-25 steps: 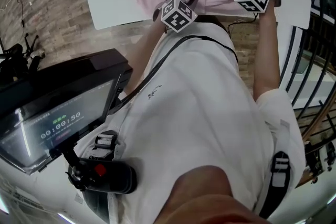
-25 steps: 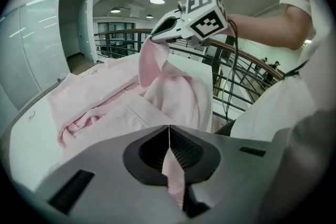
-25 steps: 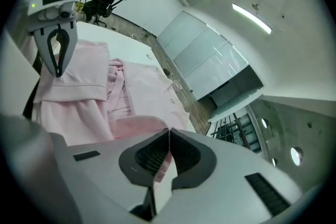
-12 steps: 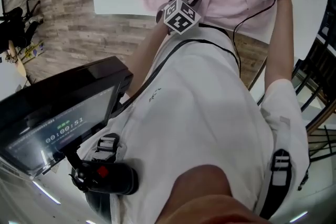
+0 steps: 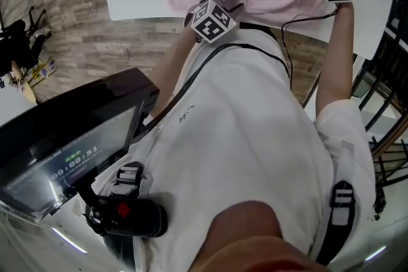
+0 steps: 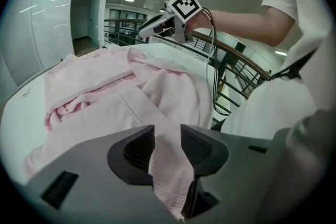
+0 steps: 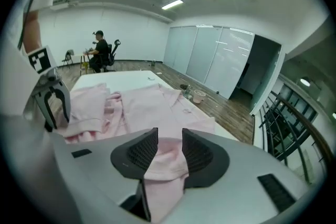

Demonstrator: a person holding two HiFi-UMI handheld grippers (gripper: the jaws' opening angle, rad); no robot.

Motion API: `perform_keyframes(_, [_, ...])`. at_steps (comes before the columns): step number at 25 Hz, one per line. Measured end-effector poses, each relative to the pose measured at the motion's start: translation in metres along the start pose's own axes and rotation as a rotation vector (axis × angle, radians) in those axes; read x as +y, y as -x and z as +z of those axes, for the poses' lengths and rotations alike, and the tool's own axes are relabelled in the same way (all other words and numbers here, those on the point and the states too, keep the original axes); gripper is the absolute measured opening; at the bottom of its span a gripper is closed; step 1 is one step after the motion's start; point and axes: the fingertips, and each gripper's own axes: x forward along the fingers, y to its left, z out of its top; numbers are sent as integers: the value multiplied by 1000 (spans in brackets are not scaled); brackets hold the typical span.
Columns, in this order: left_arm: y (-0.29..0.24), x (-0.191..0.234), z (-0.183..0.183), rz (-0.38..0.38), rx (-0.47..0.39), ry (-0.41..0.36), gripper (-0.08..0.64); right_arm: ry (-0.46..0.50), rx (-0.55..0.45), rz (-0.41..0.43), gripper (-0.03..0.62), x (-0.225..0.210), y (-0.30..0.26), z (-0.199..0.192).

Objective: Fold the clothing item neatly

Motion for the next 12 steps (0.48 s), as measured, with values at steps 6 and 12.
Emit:
perform_keyframes(6, [-9, -30, -16, -100, 86, -201, 163, -124, 7, 142, 143, 96, 22, -32])
perform_keyframes(12, [-21, -45, -22, -106, 134, -423, 163, -248, 53, 68, 143, 116, 55, -69])
